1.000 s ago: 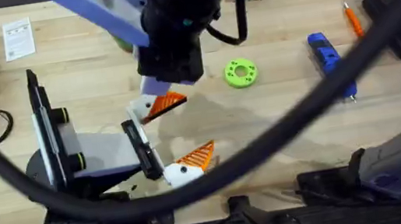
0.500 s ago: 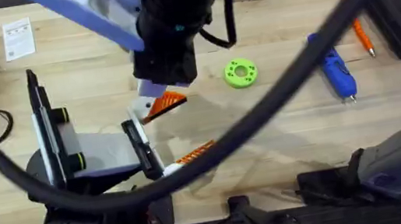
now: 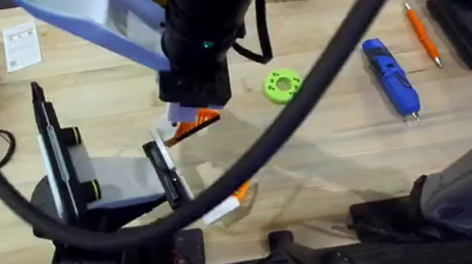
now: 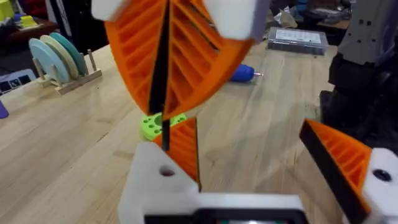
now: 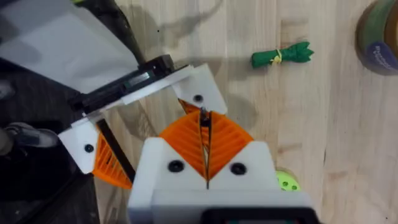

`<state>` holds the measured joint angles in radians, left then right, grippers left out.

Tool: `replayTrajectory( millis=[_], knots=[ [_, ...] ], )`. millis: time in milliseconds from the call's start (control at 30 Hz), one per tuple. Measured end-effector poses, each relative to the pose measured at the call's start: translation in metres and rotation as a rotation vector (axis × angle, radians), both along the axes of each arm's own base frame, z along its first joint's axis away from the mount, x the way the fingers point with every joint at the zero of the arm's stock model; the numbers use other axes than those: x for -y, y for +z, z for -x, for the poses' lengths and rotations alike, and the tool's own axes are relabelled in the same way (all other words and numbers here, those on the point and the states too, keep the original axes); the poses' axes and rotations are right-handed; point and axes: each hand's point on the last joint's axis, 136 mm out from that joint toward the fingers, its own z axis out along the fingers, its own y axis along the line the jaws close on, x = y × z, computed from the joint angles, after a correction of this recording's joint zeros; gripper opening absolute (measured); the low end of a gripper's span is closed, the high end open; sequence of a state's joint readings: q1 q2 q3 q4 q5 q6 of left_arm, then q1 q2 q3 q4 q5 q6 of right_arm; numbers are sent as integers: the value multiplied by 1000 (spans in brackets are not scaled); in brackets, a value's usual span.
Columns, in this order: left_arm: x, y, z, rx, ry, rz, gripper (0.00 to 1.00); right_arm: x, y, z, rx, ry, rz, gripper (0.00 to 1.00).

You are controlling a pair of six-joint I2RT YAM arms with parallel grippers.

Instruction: Pick up the gripper from the table and insert it into the empty holder that is missing its gripper. Then pick up a screw, insert it into the mounting hole, and use the screwdriver to tighten it. Finally, clean up the table by picking up the vegetable and placing it into the bucket.

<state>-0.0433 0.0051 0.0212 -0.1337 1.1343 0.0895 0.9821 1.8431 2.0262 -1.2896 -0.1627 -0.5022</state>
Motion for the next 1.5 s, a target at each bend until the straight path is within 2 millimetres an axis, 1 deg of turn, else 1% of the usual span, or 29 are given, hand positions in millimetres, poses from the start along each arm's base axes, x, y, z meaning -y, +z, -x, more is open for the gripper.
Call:
replayTrajectory(
  millis=[433, 733, 1500],
  knots=[
    [0, 0, 0, 0, 0, 0, 987, -4, 1, 2, 6, 9, -9, 6],
    [0, 0, 0, 0, 0, 0, 985, -7, 1, 7, 6, 23, -9, 6],
    [0, 0, 0, 0, 0, 0, 985, -6, 1, 7, 5, 23, -8, 6]
  ],
)
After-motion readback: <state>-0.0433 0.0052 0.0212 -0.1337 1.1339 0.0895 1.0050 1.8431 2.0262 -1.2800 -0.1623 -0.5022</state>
